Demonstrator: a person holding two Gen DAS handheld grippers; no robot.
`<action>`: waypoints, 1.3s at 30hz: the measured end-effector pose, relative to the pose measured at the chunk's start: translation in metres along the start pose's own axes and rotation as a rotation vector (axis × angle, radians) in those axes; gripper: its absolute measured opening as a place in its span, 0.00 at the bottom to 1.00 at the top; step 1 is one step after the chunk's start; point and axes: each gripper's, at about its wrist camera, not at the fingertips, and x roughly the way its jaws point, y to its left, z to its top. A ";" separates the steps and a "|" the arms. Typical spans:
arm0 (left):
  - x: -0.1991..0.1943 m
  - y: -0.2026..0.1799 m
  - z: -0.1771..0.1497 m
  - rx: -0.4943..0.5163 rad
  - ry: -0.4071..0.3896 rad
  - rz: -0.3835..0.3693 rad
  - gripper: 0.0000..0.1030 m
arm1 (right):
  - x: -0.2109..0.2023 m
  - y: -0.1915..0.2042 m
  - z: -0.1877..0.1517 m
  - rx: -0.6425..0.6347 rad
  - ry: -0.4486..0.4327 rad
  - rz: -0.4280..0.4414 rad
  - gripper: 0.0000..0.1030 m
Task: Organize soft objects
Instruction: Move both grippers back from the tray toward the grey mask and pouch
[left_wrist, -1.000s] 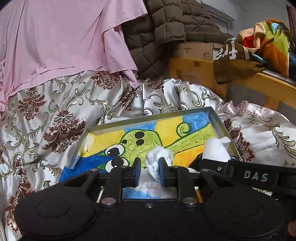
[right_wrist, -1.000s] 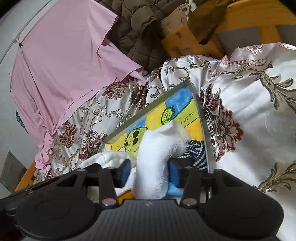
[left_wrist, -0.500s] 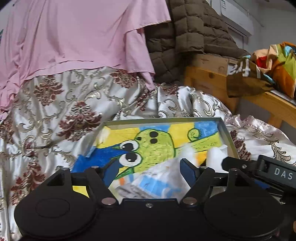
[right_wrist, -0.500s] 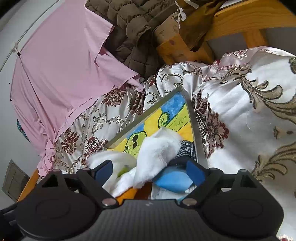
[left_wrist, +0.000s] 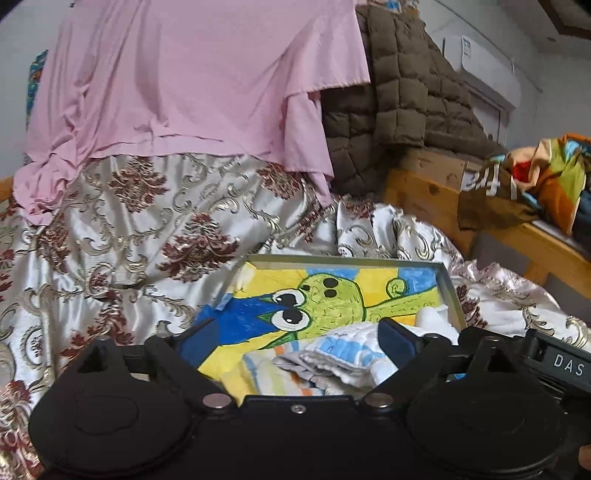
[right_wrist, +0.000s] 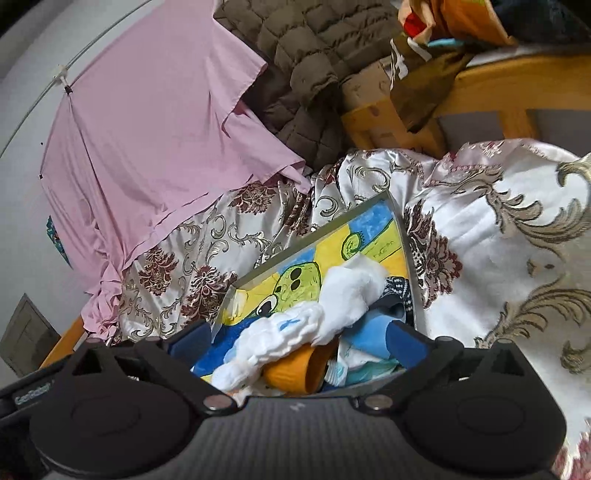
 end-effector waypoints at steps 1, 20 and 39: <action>-0.007 0.003 -0.002 -0.005 -0.006 0.002 0.94 | -0.005 0.002 -0.002 -0.002 -0.008 0.000 1.00; -0.105 0.057 -0.057 -0.057 -0.061 0.055 0.99 | -0.085 0.069 -0.075 -0.181 -0.073 -0.017 1.00; -0.157 0.131 -0.129 -0.092 -0.037 0.120 0.99 | -0.125 0.119 -0.164 -0.359 0.041 -0.026 1.00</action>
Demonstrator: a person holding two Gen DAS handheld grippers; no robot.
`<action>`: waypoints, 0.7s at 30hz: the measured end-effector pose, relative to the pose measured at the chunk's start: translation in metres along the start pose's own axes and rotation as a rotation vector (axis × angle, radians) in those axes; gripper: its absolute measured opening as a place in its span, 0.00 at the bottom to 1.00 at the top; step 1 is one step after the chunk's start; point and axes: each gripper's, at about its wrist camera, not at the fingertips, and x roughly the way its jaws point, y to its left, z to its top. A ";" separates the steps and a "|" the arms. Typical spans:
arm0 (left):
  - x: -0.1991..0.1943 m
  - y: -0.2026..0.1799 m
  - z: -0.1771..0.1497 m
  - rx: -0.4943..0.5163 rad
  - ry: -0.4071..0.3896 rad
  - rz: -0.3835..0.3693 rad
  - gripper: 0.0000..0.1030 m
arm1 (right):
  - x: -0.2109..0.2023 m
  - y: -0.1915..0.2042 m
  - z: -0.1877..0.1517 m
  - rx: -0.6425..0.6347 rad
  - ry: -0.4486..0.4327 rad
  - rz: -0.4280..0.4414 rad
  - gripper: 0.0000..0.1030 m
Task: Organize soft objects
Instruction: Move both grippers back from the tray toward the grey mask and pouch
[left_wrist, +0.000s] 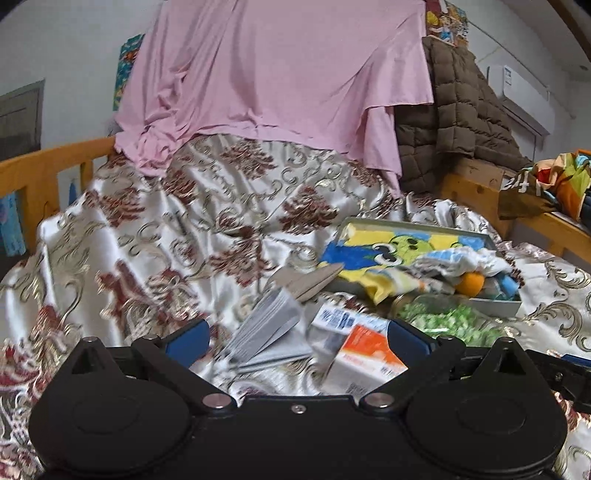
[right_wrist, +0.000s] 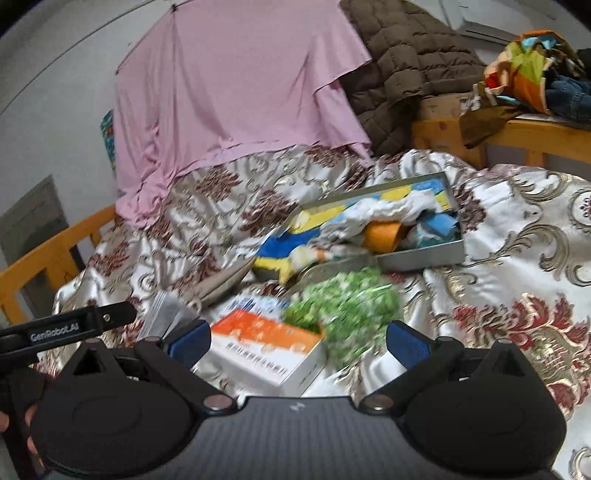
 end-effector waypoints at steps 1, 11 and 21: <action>0.000 0.003 -0.002 0.000 0.002 0.004 0.99 | 0.002 0.004 -0.002 -0.019 0.009 0.006 1.00; 0.011 0.022 -0.024 0.019 0.028 0.047 0.99 | 0.031 0.026 -0.021 -0.131 0.099 0.024 1.00; 0.021 0.029 -0.033 -0.010 0.074 0.068 0.99 | 0.039 0.038 -0.026 -0.190 0.121 0.046 1.00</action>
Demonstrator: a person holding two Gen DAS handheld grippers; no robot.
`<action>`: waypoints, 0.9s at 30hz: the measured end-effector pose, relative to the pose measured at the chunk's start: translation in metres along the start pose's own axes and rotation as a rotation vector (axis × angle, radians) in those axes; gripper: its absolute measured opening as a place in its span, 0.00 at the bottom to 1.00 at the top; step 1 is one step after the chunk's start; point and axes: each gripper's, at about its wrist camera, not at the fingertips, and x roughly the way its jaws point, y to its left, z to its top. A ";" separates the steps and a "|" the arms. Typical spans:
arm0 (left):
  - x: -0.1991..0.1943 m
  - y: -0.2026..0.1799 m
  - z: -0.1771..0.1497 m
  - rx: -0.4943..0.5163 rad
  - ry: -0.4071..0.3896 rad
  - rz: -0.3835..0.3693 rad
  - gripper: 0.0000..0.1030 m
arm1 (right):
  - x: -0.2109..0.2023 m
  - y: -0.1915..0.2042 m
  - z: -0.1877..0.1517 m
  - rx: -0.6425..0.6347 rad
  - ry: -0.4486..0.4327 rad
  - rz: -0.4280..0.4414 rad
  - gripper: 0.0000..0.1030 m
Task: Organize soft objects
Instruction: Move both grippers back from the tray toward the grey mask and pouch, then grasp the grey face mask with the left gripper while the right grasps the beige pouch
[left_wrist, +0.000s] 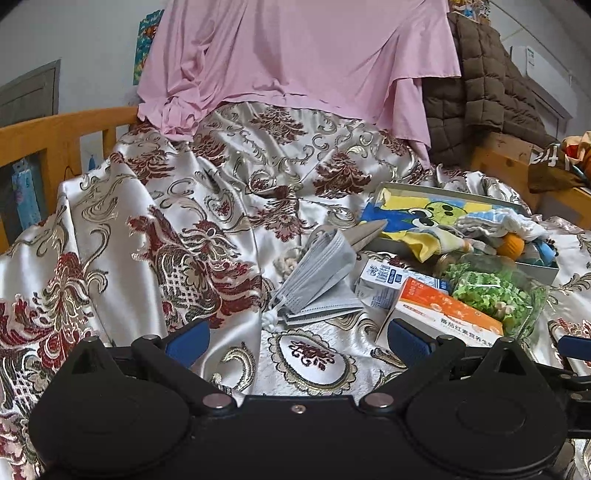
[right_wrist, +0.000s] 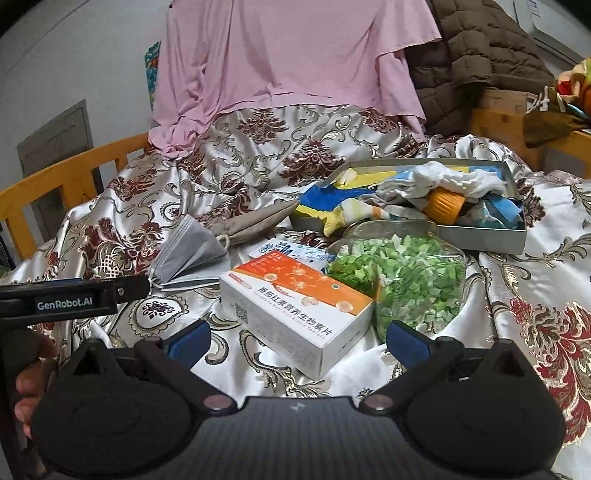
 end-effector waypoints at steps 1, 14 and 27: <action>0.001 0.000 0.000 -0.003 0.003 0.002 0.99 | 0.001 0.000 0.000 -0.003 0.001 0.001 1.00; 0.007 0.008 -0.003 -0.047 0.009 0.037 0.99 | 0.010 0.008 0.000 -0.030 -0.033 0.017 1.00; 0.015 0.018 -0.004 -0.128 -0.035 0.075 0.99 | 0.017 0.008 -0.001 -0.045 -0.082 -0.050 1.00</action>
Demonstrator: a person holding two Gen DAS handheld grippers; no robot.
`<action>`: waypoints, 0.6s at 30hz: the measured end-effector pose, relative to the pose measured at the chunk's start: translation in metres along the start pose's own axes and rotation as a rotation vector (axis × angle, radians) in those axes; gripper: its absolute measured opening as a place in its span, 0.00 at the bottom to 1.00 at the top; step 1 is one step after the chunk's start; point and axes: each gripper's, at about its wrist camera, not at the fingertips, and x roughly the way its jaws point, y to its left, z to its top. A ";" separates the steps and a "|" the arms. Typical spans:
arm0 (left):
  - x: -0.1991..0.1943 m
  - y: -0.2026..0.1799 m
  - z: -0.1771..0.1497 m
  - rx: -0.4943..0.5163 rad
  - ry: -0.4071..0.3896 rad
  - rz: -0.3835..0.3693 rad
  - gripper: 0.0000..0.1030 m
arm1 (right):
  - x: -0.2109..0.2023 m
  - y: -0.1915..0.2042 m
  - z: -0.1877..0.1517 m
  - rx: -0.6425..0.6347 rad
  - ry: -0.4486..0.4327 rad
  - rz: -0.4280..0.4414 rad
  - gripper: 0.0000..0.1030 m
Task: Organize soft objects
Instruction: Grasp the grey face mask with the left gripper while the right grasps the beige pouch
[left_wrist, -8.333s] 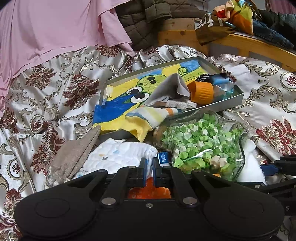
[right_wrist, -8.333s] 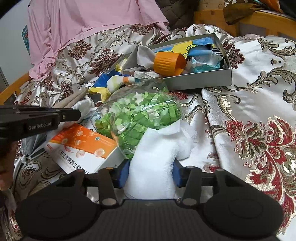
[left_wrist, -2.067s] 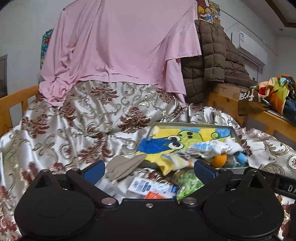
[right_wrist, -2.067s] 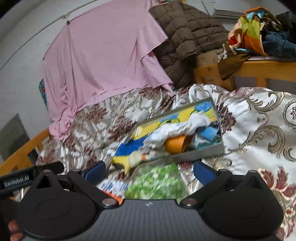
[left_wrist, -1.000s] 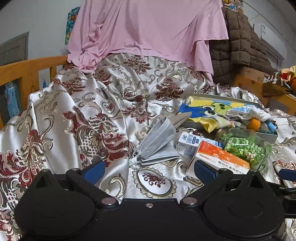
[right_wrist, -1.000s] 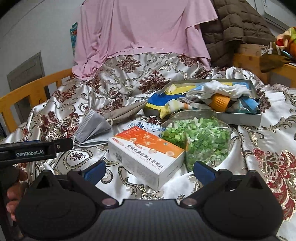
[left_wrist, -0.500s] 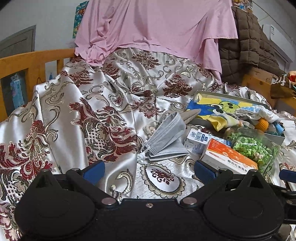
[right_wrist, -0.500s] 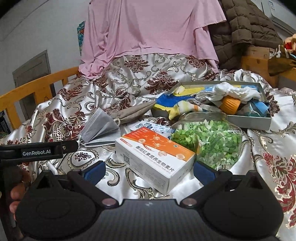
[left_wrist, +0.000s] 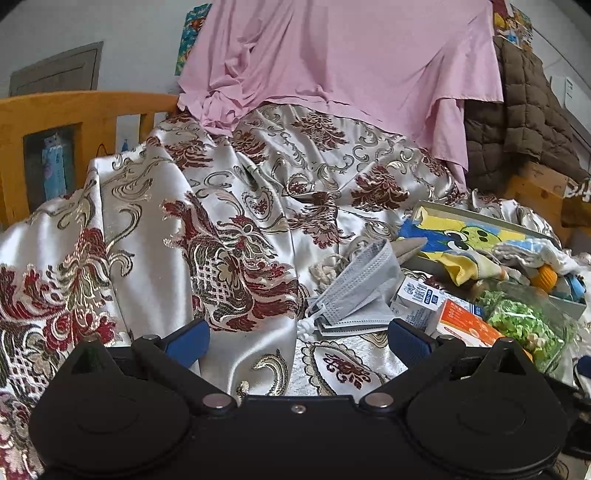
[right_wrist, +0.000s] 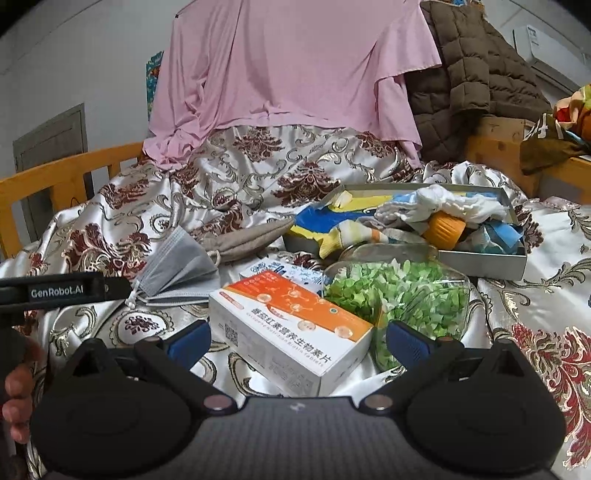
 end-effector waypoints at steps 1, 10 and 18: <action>0.001 0.001 0.000 -0.013 0.004 -0.003 0.99 | 0.000 0.001 0.000 -0.003 0.000 0.003 1.00; 0.015 0.005 0.006 -0.063 0.017 -0.023 0.99 | 0.001 0.000 0.001 0.007 -0.019 0.057 1.00; 0.047 0.001 0.016 -0.018 0.041 -0.131 0.99 | 0.009 -0.022 0.025 0.117 -0.030 0.088 1.00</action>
